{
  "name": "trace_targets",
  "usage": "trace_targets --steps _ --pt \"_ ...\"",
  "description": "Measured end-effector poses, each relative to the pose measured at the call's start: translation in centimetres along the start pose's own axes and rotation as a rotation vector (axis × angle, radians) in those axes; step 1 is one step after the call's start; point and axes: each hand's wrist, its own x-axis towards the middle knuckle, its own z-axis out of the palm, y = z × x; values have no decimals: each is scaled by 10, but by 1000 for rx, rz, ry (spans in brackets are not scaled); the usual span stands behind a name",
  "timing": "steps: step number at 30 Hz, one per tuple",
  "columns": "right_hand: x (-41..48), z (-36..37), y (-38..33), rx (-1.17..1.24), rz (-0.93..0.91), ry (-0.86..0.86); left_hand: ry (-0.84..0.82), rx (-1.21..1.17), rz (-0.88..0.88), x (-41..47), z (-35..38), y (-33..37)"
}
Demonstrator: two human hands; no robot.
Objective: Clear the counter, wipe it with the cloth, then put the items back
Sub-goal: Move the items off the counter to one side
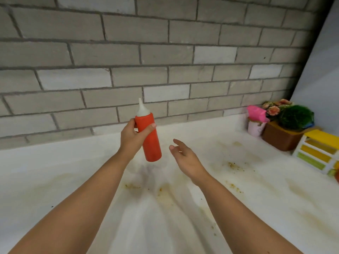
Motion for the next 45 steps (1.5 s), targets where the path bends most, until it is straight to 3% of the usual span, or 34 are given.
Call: trace_targets --steps 13,31,45 --pt "-42 -129 32 149 -128 129 -219 -45 111 -66 149 83" --pt "-125 -352 135 37 -56 307 -524 -175 132 -187 381 146" --pt "-148 -439 228 10 21 775 -903 -213 158 -250 515 137"
